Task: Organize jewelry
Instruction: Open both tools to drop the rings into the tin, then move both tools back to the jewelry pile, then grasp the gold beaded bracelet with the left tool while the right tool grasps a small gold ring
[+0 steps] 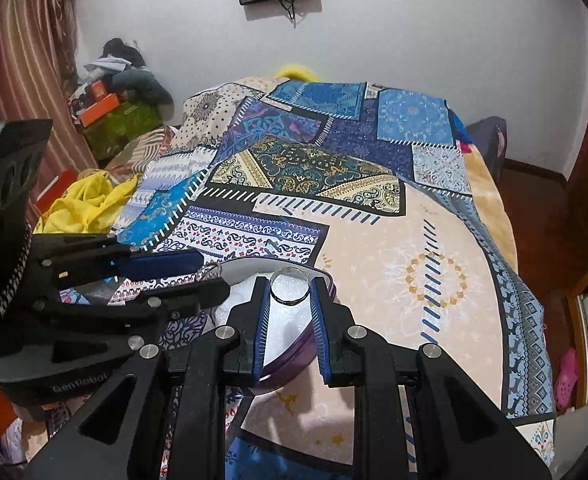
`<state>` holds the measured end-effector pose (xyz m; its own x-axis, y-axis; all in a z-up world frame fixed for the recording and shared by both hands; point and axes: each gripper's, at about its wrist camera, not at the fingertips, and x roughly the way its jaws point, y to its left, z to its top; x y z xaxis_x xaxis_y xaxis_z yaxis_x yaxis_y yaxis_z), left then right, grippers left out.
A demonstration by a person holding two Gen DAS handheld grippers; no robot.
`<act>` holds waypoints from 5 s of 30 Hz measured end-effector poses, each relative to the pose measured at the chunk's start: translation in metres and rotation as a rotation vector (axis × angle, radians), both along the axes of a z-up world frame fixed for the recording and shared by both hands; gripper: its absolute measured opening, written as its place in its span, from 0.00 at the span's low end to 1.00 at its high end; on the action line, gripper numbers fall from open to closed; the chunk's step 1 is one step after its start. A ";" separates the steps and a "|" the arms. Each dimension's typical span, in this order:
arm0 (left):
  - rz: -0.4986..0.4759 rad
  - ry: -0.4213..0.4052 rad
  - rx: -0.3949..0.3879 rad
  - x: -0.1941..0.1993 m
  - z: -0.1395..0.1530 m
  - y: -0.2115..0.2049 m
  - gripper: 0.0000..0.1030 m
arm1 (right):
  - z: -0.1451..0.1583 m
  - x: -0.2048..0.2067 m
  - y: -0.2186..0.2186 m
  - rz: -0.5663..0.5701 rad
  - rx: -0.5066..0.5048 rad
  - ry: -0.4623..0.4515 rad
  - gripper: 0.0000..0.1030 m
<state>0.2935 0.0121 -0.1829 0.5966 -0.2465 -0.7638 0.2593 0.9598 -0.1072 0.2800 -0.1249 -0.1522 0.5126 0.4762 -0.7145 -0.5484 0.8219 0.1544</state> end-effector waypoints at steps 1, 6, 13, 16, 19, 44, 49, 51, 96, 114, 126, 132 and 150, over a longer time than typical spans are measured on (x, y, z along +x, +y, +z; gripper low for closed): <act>-0.001 0.005 0.000 0.001 -0.001 0.000 0.29 | 0.000 0.002 0.000 0.001 -0.001 0.009 0.18; -0.007 0.024 -0.015 0.005 -0.006 -0.001 0.29 | -0.001 0.006 0.004 0.009 -0.008 0.020 0.18; 0.004 0.036 -0.019 0.008 -0.007 0.003 0.29 | -0.006 0.009 0.007 0.018 -0.035 0.051 0.18; 0.012 0.027 -0.016 0.003 -0.003 0.005 0.29 | -0.003 0.008 0.004 0.012 -0.025 0.060 0.18; 0.024 0.012 -0.014 -0.005 0.005 0.008 0.29 | 0.005 0.003 0.000 -0.001 -0.017 0.046 0.18; 0.103 -0.144 0.001 -0.114 0.078 0.009 0.35 | 0.070 -0.091 -0.018 -0.092 0.009 -0.151 0.34; 0.113 -0.129 -0.016 -0.130 0.074 0.013 0.35 | 0.066 -0.103 -0.020 -0.089 0.007 -0.145 0.34; 0.111 -0.114 -0.023 -0.134 0.068 0.014 0.35 | 0.060 -0.105 -0.018 -0.083 0.003 -0.130 0.35; 0.044 0.118 -0.082 -0.103 -0.028 0.002 0.02 | -0.012 -0.103 -0.021 -0.069 -0.082 0.037 0.35; 0.156 -0.009 -0.053 -0.147 0.008 0.052 0.02 | -0.013 -0.106 0.018 0.021 -0.122 0.030 0.35; 0.193 0.005 -0.041 -0.162 -0.010 0.063 0.02 | -0.040 -0.110 0.064 0.208 -0.267 0.036 0.35; 0.187 0.024 -0.039 -0.163 -0.010 0.063 0.05 | -0.042 -0.107 0.060 0.222 -0.237 0.044 0.35; 0.225 0.036 -0.022 -0.167 -0.017 0.058 0.05 | -0.035 -0.106 0.049 0.177 -0.175 0.050 0.08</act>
